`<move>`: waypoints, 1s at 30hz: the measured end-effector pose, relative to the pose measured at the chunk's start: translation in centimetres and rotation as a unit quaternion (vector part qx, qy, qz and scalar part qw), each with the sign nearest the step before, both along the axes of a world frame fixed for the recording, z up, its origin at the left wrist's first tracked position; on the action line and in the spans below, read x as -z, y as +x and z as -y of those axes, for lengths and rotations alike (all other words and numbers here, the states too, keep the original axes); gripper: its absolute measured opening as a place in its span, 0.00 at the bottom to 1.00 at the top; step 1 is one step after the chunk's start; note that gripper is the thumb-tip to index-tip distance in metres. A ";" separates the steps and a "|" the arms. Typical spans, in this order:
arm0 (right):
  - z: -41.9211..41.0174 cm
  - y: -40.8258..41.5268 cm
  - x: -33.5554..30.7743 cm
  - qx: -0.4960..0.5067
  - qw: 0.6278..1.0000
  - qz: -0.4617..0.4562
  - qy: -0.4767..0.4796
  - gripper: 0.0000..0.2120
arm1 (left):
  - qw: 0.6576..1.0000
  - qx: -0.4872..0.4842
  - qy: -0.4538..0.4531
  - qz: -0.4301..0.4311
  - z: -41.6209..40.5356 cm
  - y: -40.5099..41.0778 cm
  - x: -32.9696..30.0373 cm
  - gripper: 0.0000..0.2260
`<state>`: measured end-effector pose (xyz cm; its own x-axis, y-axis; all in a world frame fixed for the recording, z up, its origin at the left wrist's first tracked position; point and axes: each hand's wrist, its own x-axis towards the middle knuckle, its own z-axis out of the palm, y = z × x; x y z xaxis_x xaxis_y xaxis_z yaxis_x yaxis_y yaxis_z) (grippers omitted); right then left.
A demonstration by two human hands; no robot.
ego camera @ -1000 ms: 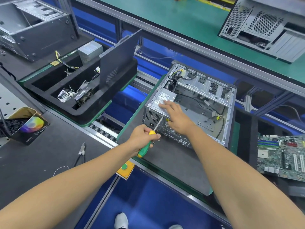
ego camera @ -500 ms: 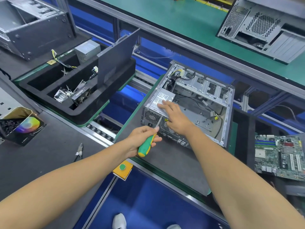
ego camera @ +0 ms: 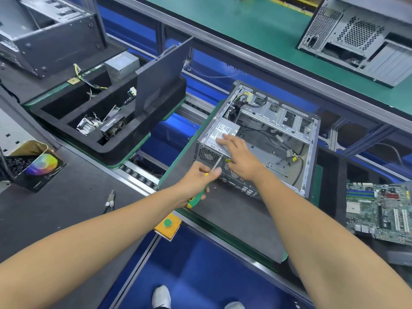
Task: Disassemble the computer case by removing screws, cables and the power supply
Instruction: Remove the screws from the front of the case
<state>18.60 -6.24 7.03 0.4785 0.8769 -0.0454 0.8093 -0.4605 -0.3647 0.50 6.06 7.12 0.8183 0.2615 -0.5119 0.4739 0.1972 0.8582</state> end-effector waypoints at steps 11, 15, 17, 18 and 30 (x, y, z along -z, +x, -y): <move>0.0 -0.1 -0.2 0.006 1.000 0.001 -0.008 0.41 | 0.999 -0.046 -0.017 -0.006 0.4 -0.5 1.0 0.16; 0.0 -0.1 -0.2 0.005 1.000 -0.001 -0.003 0.41 | 1.000 0.005 -0.030 0.005 0.7 -0.9 0.5 0.17; 0.0 -0.1 -0.2 0.006 1.000 0.000 -0.005 0.41 | 0.999 0.012 -0.052 0.005 0.9 -1.1 0.3 0.17; 0.0 0.0 -0.2 0.007 1.000 0.000 -0.006 0.41 | 0.998 0.006 -0.060 0.002 0.9 -1.1 0.2 0.18; 0.0 0.0 -0.1 0.010 1.000 -0.008 -0.004 0.41 | 0.994 -0.098 -0.037 -0.010 1.3 -0.4 1.1 0.20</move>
